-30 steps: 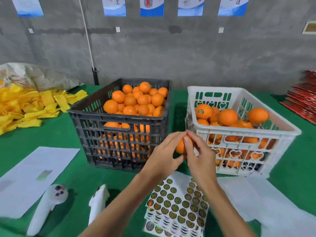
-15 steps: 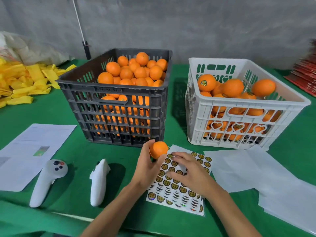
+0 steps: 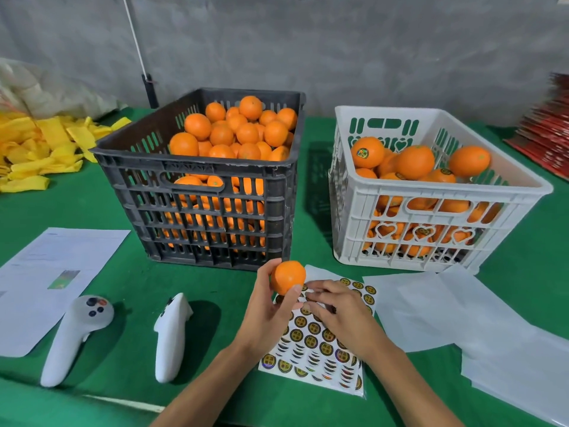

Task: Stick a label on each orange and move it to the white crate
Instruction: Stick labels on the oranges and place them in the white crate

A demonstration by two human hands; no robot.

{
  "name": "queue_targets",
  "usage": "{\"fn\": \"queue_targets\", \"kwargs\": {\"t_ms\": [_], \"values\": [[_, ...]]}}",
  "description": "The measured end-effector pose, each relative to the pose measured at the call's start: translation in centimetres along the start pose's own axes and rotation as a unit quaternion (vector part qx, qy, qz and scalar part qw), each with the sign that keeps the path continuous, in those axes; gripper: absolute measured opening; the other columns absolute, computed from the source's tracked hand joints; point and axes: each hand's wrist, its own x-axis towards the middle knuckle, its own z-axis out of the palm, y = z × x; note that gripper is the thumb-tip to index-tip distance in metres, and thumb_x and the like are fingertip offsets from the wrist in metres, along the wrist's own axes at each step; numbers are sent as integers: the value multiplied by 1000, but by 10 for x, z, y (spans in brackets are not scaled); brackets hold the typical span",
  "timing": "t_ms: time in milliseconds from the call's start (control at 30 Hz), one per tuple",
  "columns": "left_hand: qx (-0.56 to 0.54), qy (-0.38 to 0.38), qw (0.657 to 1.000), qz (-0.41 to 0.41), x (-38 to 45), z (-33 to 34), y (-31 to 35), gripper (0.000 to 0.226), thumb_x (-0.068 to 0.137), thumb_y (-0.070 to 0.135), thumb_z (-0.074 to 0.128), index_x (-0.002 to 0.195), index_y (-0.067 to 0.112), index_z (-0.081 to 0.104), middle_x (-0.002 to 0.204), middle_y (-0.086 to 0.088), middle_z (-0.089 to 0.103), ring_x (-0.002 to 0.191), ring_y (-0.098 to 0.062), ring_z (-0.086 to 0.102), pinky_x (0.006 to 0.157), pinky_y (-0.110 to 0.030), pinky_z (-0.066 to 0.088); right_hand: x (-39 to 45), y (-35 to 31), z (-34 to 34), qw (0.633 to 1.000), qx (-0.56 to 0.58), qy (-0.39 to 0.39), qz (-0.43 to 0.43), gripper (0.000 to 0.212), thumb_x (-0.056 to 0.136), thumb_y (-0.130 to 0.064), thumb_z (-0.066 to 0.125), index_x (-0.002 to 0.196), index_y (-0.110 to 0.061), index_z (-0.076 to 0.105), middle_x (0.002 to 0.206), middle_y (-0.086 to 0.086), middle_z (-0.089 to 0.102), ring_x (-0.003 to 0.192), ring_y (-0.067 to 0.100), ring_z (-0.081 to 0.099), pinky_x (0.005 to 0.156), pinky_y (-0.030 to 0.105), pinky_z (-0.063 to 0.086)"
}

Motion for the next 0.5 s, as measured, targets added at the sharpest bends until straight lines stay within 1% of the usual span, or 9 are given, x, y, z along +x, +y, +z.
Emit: {"fn": "queue_targets", "kwargs": {"t_ms": [67,133,200,267,333,367,400,467,500], "values": [[-9,-2,1000,-3,0,0,2,55,96,43,69,142,41,40,134,-4,49,111,-20,67,87,-39,63,2,3,0,999,44,18,25,20,95,-23,72,112,-18,80,126,-16,66,117,-1,58,104,22,45],[-11,-9,1000,-5,0,0,1,53,97,39,69,141,40,40,134,-3,49,109,-17,68,87,-38,63,3,4,0,995,85,25,47,14,96,-18,70,103,-21,82,120,-19,68,113,-1,61,99,21,49],[-2,-12,1000,-4,0,-1,1,53,98,34,70,142,37,40,133,-3,49,106,-14,69,86,-38,63,6,2,2,990,109,42,76,15,96,-15,69,92,-22,82,114,-19,70,108,-1,63,95,20,50],[7,-13,1000,-5,0,-1,1,53,98,32,71,142,35,41,133,-3,51,103,-13,70,86,-39,64,12,-1,0,981,124,89,123,18,97,-15,66,88,-24,79,105,-18,73,100,-3,65,89,17,50],[5,-9,1000,-6,1,-1,4,53,97,30,72,142,34,43,133,-5,52,103,-16,72,85,-40,64,19,-8,-7,968,105,176,145,17,99,-19,64,90,-26,77,97,-16,73,92,0,66,82,16,51],[5,-5,1000,-7,3,0,6,54,97,31,73,142,35,43,135,-5,52,104,-18,72,86,-40,63,23,-13,-10,963,93,214,132,16,99,-19,63,93,-24,77,98,-15,72,92,1,66,82,19,53],[10,-4,1000,-5,6,0,9,55,96,34,73,142,35,44,136,-4,53,108,-19,71,88,-41,63,26,-19,-13,963,82,234,109,15,100,-19,62,98,-21,77,101,-12,72,95,2,65,85,22,54],[25,-11,1000,9,12,2,16,58,94,41,73,143,36,44,138,2,54,118,-19,66,95,-40,60,30,-37,-18,973,53,217,57,19,102,-20,59,108,-17,77,111,-10,70,103,3,63,91,28,55],[28,-14,999,20,15,3,21,58,94,41,73,144,37,44,140,5,53,121,-16,63,97,-36,58,30,-45,-22,978,41,200,38,21,103,-21,58,113,-17,76,115,-10,69,106,2,62,93,30,54]]}}
